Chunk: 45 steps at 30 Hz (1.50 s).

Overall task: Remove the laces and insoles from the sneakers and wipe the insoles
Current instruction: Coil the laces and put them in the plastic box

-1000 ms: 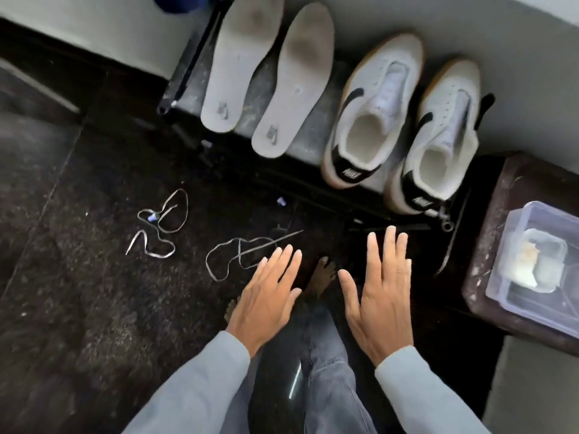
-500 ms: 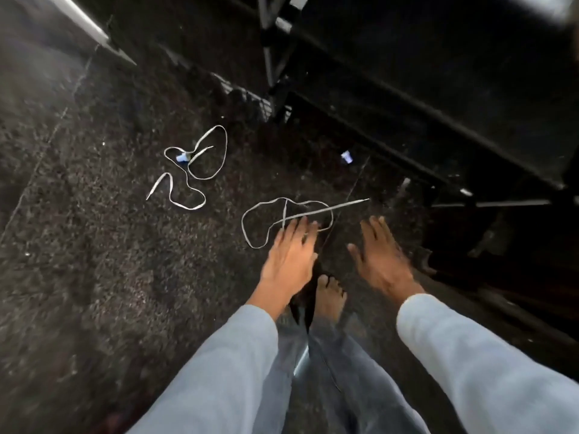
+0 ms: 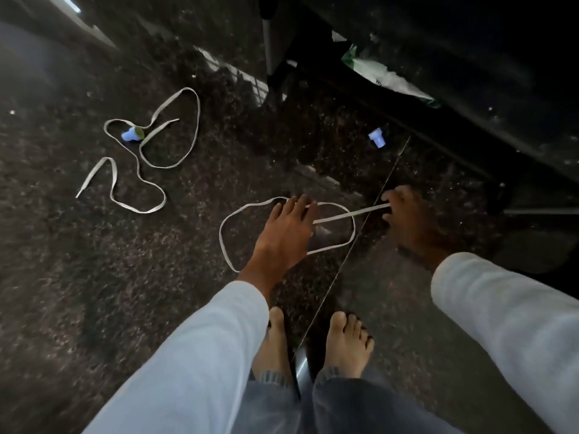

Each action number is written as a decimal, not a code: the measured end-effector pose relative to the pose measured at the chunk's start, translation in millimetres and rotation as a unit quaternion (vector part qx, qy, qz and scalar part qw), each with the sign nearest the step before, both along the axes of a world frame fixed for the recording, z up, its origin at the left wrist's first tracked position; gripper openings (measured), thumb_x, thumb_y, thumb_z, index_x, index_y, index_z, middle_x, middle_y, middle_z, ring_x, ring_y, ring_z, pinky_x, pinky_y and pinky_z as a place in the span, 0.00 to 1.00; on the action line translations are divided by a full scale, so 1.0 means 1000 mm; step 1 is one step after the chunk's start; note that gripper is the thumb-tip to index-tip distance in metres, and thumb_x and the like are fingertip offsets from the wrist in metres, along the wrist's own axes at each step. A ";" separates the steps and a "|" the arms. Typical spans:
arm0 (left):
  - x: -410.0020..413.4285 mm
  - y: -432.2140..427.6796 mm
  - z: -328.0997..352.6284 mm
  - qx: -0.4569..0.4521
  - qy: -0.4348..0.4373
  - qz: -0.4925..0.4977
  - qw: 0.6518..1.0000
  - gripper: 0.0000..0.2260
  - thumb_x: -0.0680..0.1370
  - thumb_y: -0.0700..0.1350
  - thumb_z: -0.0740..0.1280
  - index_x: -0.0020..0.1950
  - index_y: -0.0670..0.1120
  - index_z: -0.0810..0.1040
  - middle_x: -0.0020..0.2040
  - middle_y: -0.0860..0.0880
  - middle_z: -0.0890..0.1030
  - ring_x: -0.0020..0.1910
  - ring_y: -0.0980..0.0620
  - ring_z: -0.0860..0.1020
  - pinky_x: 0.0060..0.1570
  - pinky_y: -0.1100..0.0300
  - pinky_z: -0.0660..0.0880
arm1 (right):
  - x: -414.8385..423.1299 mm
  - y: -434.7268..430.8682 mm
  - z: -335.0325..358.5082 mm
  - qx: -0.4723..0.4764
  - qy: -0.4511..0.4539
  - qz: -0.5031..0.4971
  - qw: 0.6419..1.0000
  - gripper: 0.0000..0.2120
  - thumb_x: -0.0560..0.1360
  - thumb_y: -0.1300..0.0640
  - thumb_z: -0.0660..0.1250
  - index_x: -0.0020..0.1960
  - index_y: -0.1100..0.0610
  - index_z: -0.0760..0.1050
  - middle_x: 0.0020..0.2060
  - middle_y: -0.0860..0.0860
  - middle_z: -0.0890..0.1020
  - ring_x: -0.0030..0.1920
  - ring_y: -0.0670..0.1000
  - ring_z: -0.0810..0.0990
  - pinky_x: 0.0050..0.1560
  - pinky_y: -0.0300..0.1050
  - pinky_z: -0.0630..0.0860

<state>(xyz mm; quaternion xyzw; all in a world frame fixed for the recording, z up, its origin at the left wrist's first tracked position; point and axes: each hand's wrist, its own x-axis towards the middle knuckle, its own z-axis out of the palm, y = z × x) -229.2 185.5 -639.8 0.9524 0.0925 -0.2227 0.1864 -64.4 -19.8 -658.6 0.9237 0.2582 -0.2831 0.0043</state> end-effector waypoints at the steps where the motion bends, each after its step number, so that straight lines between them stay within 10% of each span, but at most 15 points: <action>1: 0.002 0.002 -0.009 -0.005 -0.014 0.002 1.000 0.28 0.81 0.43 0.62 0.80 0.43 0.58 0.80 0.40 0.60 0.78 0.39 0.60 0.76 0.44 0.60 | 0.006 0.000 -0.008 0.009 -0.012 0.010 1.000 0.17 0.76 0.68 0.71 0.63 0.58 0.76 0.64 0.59 0.73 0.64 0.62 0.73 0.59 0.58 0.77; 9: 0.023 0.001 -0.009 -0.041 -0.074 0.040 0.996 0.27 0.74 0.38 0.69 0.73 0.41 0.70 0.70 0.39 0.75 0.68 0.37 0.74 0.66 0.43 0.71 | 0.010 -0.009 -0.017 -0.005 0.010 0.026 1.000 0.08 0.77 0.70 0.65 0.53 0.61 0.76 0.51 0.61 0.81 0.56 0.64 0.76 0.53 0.58 0.74; 15: 0.018 -0.010 0.060 -0.105 -0.074 0.070 0.989 0.23 0.75 0.36 0.68 0.71 0.40 0.73 0.67 0.37 0.76 0.64 0.35 0.77 0.61 0.44 0.76 | -0.022 0.002 0.065 0.161 0.080 -0.045 0.983 0.10 0.78 0.70 0.66 0.57 0.62 0.76 0.46 0.55 0.78 0.46 0.54 0.80 0.51 0.55 0.81; 20: 0.008 -0.027 0.161 -0.197 -0.115 0.139 0.964 0.23 0.75 0.34 0.66 0.70 0.41 0.74 0.68 0.41 0.77 0.67 0.42 0.75 0.67 0.55 0.69 | -0.055 0.026 0.206 0.282 0.081 -0.108 0.950 0.11 0.77 0.64 0.74 0.57 0.59 0.77 0.43 0.47 0.83 0.42 0.44 0.82 0.44 0.23 0.73; 28: 0.003 -0.031 0.368 -0.326 -0.163 0.231 0.902 0.19 0.78 0.36 0.68 0.68 0.45 0.77 0.62 0.50 0.82 0.60 0.65 0.76 0.62 0.75 0.70 | -0.078 0.027 0.416 0.383 0.068 -0.097 0.916 0.13 0.77 0.70 0.71 0.59 0.61 0.73 0.47 0.44 0.85 0.48 0.28 0.80 0.53 0.28 0.78; 37: -0.005 -0.048 0.587 -0.328 -0.225 0.217 0.892 0.11 0.78 0.40 0.71 0.59 0.50 0.84 0.53 0.57 0.86 0.53 0.64 0.82 0.55 0.66 0.79 | -0.086 0.001 0.615 0.490 0.048 -0.088 0.866 0.22 0.73 0.60 0.79 0.62 0.51 0.74 0.47 0.40 0.87 0.49 0.38 0.86 0.53 0.33 0.82; 45: -0.010 -0.082 0.750 -0.488 -0.251 0.304 0.779 0.07 0.77 0.34 0.69 0.52 0.42 0.85 0.45 0.46 0.88 0.47 0.49 0.86 0.48 0.62 0.81 | -0.105 -0.033 0.730 0.529 0.216 -0.106 0.813 0.27 0.79 0.34 0.63 0.69 0.51 0.76 0.61 0.46 0.84 0.64 0.52 0.82 0.66 0.53 0.78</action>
